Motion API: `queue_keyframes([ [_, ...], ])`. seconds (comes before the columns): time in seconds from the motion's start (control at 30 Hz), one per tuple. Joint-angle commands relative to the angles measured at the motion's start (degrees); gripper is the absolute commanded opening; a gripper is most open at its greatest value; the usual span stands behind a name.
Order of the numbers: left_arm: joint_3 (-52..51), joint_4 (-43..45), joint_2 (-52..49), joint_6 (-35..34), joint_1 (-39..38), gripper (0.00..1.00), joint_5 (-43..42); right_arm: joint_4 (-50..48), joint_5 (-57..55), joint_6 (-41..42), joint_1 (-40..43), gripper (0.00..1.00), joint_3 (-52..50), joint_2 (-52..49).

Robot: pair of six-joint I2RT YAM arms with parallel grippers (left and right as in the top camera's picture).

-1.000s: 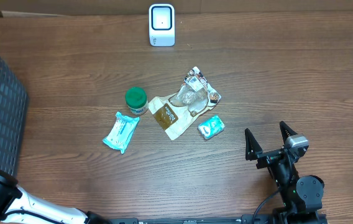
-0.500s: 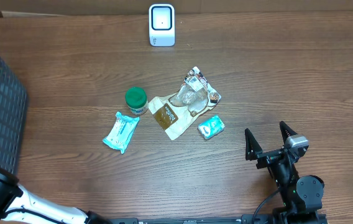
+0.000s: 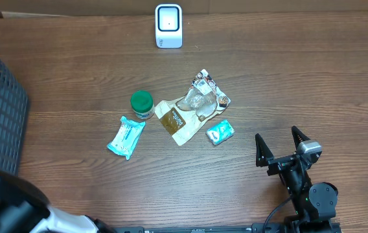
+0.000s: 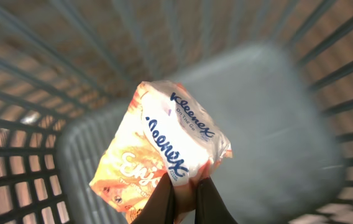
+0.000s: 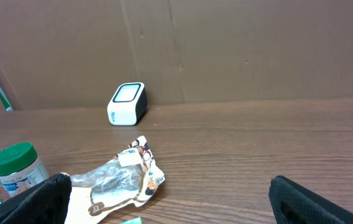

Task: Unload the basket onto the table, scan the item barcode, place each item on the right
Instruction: 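Grasp the orange Kleenex tissue pack in the basket, then carry the orange pack out and drop it below the pouch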

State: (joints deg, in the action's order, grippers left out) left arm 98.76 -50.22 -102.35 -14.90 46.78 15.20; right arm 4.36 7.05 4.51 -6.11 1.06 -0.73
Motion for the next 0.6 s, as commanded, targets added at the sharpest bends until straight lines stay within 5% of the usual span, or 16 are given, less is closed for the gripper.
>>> queue_keyframes([
  [0.0,1.3,-0.4,7.9,-6.8,-2.8,0.04,-6.1,-0.2,-0.5,0.0,-0.3,1.0,-0.6,0.6],
  [0.27,1.3,-1.0,20.3,-9.4,-12.3,0.04,-7.9,-0.2,-0.5,0.0,-0.3,1.0,-0.6,0.6],
  [0.57,0.3,-11.6,23.5,-9.4,-32.7,0.04,-9.3,-0.2,-0.5,0.0,-0.3,1.0,-0.6,0.6],
])
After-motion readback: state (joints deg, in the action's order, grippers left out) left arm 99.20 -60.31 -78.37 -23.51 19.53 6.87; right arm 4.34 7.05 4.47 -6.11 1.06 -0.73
